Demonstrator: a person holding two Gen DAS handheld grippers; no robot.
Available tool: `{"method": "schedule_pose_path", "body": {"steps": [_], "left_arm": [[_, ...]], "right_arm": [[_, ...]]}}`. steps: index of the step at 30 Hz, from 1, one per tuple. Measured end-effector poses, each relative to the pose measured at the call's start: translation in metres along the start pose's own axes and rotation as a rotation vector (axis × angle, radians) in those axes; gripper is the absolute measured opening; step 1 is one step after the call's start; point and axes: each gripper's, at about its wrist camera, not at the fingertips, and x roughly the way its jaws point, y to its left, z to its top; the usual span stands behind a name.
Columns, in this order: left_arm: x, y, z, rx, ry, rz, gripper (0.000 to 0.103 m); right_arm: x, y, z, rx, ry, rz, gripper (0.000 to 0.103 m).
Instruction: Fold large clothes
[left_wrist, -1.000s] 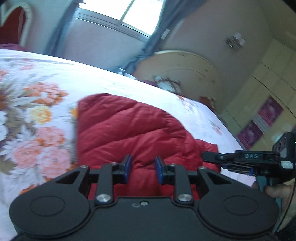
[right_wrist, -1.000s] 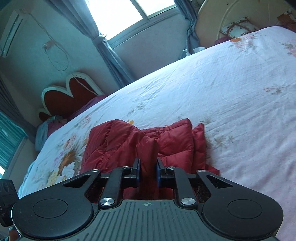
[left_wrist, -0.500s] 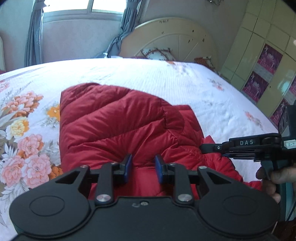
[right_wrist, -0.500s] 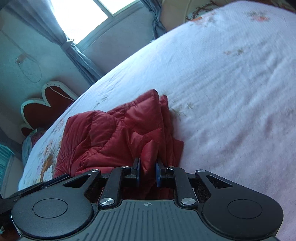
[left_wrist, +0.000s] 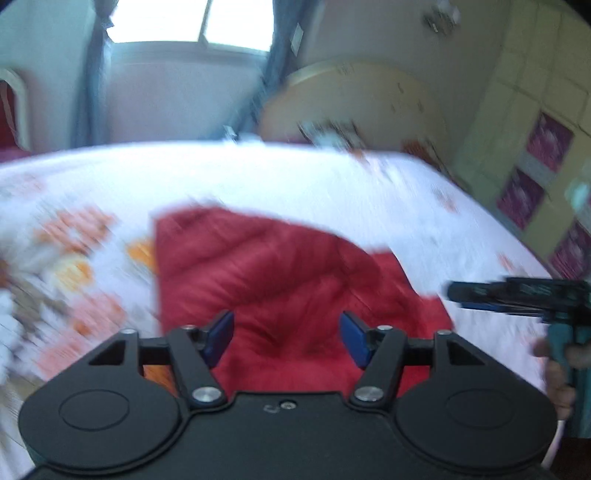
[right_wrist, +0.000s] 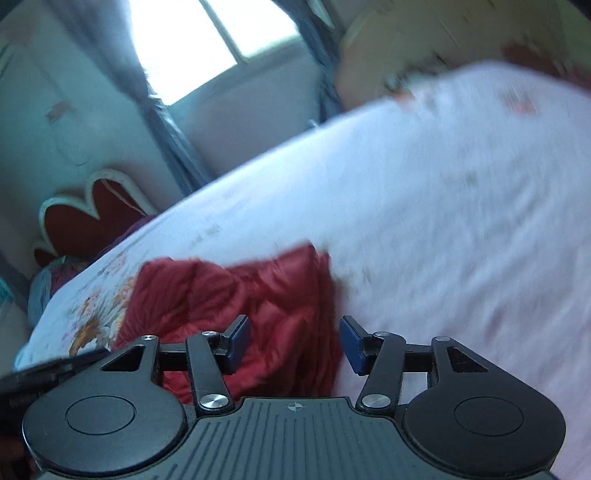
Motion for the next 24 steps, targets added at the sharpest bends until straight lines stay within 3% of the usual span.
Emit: {"method": "schedule_pose_path", "body": {"steps": [5, 9, 14, 19, 24], "left_arm": [[0.024, 0.032, 0.028, -0.052, -0.015, 0.000, 0.048], [0.059, 0.034, 0.040, -0.048, 0.016, -0.038, 0.039], [0.095, 0.015, 0.038, 0.009, 0.085, -0.081, 0.038], [0.133, 0.011, 0.033, 0.010, 0.187, -0.097, 0.038], [0.145, 0.006, 0.033, 0.052, 0.222, -0.063, 0.040]], "right_arm": [[0.030, 0.061, 0.027, -0.238, 0.055, 0.045, 0.053], [0.082, 0.093, 0.026, -0.347, 0.149, 0.047, 0.028], [0.121, 0.063, 0.015, -0.320, 0.205, -0.071, 0.027], [0.131, 0.030, 0.007, -0.241, 0.232, -0.035, 0.027], [0.130, 0.025, 0.009, -0.217, 0.227, -0.029, 0.027]]}}
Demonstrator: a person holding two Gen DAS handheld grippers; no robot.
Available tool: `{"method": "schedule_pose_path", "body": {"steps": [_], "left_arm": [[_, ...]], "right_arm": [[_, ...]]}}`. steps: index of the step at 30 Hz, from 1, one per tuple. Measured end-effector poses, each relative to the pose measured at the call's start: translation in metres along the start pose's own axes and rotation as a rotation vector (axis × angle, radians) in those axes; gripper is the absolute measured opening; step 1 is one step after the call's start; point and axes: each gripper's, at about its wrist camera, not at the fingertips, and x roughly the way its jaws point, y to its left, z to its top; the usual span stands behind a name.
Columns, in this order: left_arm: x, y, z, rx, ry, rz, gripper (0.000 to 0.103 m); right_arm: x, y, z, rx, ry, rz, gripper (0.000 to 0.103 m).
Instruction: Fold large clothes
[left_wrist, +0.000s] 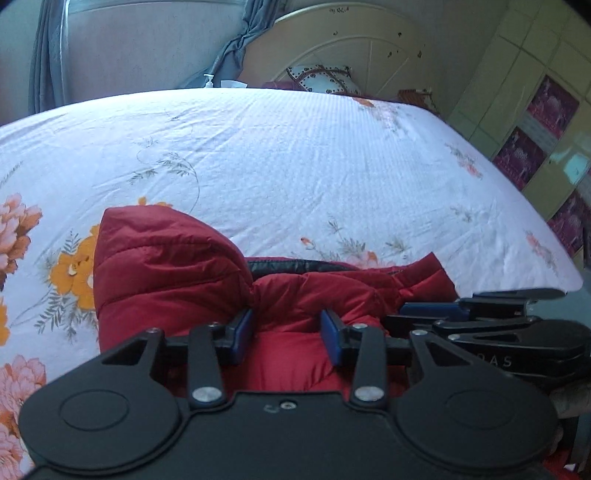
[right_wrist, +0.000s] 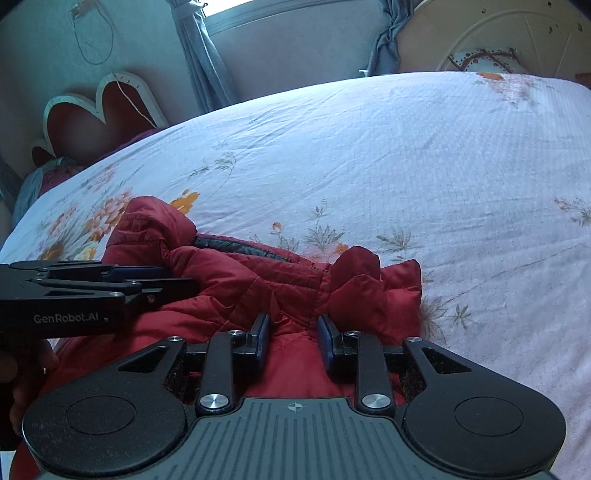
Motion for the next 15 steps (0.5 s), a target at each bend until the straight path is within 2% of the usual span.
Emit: {"method": "schedule_pose_path", "body": {"steps": [3, 5, 7, 8, 11, 15], "left_arm": [[-0.010, -0.003, 0.000, 0.016, -0.013, 0.009, 0.042], [-0.035, -0.003, -0.003, -0.006, -0.044, 0.000, 0.046], [-0.068, -0.006, -0.012, 0.005, -0.093, -0.005, 0.046], [-0.083, -0.006, -0.020, 0.007, -0.109, -0.012, 0.046], [-0.119, -0.010, -0.047, 0.000, -0.131, -0.047, 0.046], [-0.139, -0.024, -0.080, -0.004, -0.127, -0.084, 0.045]], "right_arm": [[-0.004, 0.005, 0.004, -0.021, 0.015, -0.007, 0.027], [-0.020, 0.009, 0.007, -0.021, 0.001, -0.022, 0.028], [-0.047, 0.012, 0.004, -0.038, -0.042, -0.007, 0.057], [-0.062, 0.016, 0.001, -0.056, -0.064, 0.018, 0.063], [-0.095, 0.030, -0.016, -0.124, -0.068, 0.089, 0.063], [-0.107, 0.050, -0.040, -0.196, -0.052, 0.096, 0.045]]}}
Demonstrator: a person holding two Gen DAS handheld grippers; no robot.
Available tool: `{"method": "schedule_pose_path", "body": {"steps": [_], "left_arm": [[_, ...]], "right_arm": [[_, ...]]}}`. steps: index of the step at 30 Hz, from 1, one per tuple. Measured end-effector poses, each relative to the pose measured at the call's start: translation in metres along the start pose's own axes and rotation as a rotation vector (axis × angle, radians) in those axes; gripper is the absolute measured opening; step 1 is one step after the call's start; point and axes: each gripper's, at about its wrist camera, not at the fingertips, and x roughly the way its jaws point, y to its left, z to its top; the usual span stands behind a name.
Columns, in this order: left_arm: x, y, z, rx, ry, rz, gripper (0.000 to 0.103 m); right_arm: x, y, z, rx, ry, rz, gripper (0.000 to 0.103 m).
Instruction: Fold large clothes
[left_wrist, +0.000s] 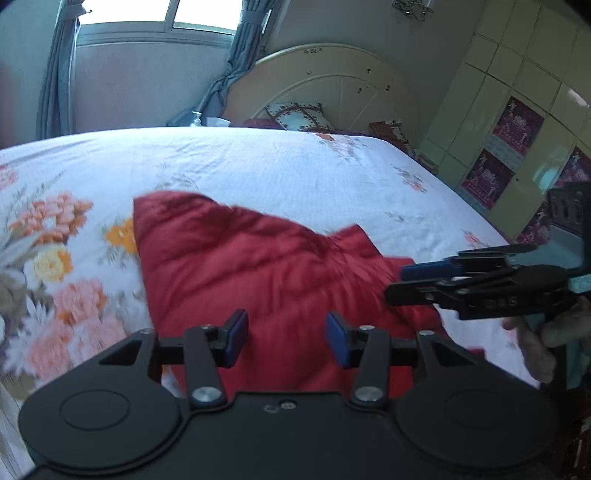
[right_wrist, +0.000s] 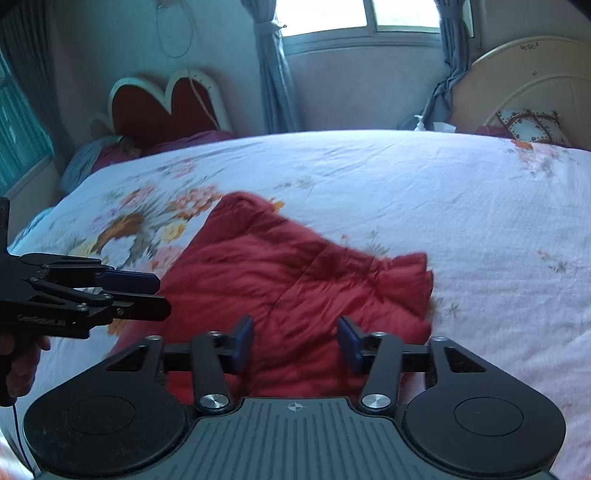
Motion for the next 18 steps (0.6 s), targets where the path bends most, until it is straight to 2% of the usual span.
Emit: {"method": "schedule_pose_path", "body": {"steps": [2, 4, 8, 10, 13, 18], "left_arm": [[0.006, -0.008, -0.011, 0.018, 0.015, 0.019, 0.045], [0.021, -0.008, -0.018, -0.005, 0.031, 0.034, 0.045], [0.041, -0.014, -0.027, 0.028, 0.061, 0.091, 0.045], [0.038, -0.015, -0.027, 0.028, 0.064, 0.096, 0.045], [0.014, -0.017, -0.024, -0.007, 0.038, 0.072, 0.044], [-0.030, -0.034, -0.040, -0.016, 0.010, 0.029, 0.045]], "right_arm": [[0.011, 0.000, -0.011, -0.003, 0.036, -0.015, 0.044], [0.024, -0.007, -0.020, 0.022, 0.066, -0.016, 0.044], [0.041, -0.018, -0.033, 0.069, 0.076, -0.021, 0.044], [0.040, -0.019, -0.031, 0.086, 0.082, -0.022, 0.044], [0.014, -0.011, -0.026, 0.073, 0.052, -0.031, 0.044], [-0.045, 0.012, -0.033, -0.002, 0.001, 0.049, 0.044]]}}
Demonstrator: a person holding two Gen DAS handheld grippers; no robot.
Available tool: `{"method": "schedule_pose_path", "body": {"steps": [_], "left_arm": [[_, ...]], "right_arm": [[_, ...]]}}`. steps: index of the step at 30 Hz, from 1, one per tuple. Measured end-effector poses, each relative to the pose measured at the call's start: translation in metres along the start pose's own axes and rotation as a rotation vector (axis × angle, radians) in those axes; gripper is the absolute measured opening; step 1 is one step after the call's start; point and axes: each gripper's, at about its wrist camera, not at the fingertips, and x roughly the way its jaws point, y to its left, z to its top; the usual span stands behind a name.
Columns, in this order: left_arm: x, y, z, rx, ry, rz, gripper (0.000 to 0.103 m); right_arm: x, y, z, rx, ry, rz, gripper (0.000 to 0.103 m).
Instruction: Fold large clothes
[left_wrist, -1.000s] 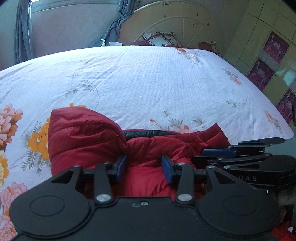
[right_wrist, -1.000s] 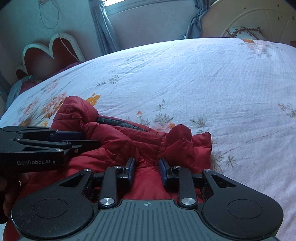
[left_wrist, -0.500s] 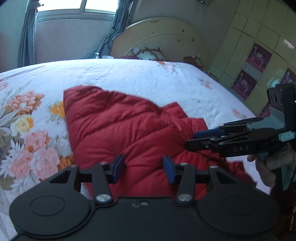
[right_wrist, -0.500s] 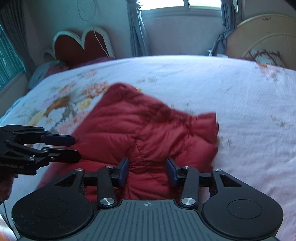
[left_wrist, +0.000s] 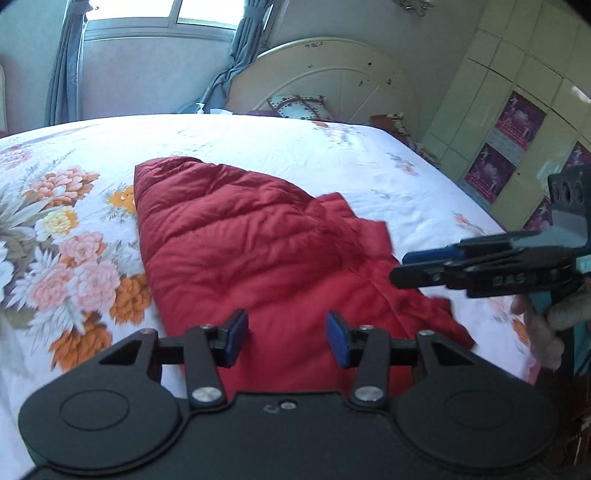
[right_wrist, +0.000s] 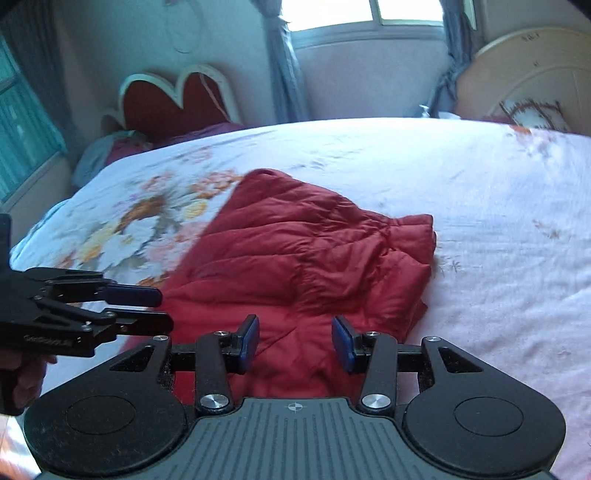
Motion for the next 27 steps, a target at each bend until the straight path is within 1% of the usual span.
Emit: {"method": "schedule_pose_path", "body": {"steps": [3, 7, 9, 11, 13, 16, 18, 20, 21, 23, 24, 26, 27], "left_arm": [[-0.013, -0.012, -0.015, -0.027, 0.009, -0.023, 0.045], [-0.010, -0.021, -0.035, -0.057, 0.034, -0.010, 0.045], [-0.004, -0.024, -0.045, -0.060, 0.049, 0.002, 0.045], [-0.001, -0.024, -0.051, -0.069, 0.057, 0.006, 0.045], [0.003, -0.022, -0.055, -0.069, 0.059, 0.018, 0.045], [0.013, -0.020, -0.062, -0.063, 0.075, 0.021, 0.044], [0.015, -0.022, -0.061, -0.056, 0.084, 0.032, 0.044], [0.009, -0.024, -0.053, -0.053, 0.089, 0.037, 0.044], [0.002, -0.024, -0.048, -0.062, 0.068, 0.036, 0.045], [-0.015, -0.022, -0.040, -0.092, -0.008, 0.039, 0.053], [-0.020, -0.018, -0.035, -0.105, -0.042, 0.049, 0.060], [-0.022, -0.008, -0.024, -0.116, -0.094, 0.086, 0.061], [-0.019, -0.002, -0.018, -0.125, -0.105, 0.098, 0.060]], "right_arm": [[-0.016, 0.016, -0.014, -0.045, 0.017, 0.020, 0.044], [-0.008, 0.025, -0.041, -0.093, 0.078, 0.000, 0.044], [-0.001, 0.024, -0.054, -0.084, 0.100, -0.010, 0.042], [0.002, 0.023, -0.063, -0.075, 0.091, -0.019, 0.042], [0.007, 0.018, -0.073, -0.030, 0.070, -0.011, 0.042], [0.020, 0.011, -0.088, -0.006, 0.089, -0.011, 0.042], [0.023, 0.010, -0.090, 0.000, 0.091, -0.007, 0.042], [0.019, 0.007, -0.083, 0.019, 0.098, 0.003, 0.042], [0.011, 0.005, -0.078, 0.034, 0.080, 0.003, 0.042], [-0.010, -0.004, -0.066, 0.085, -0.007, 0.013, 0.042], [-0.018, -0.012, -0.059, 0.117, -0.051, 0.018, 0.042], [-0.024, -0.029, -0.043, 0.174, -0.122, -0.003, 0.042], [-0.023, -0.038, -0.035, 0.198, -0.151, -0.013, 0.042]]}}
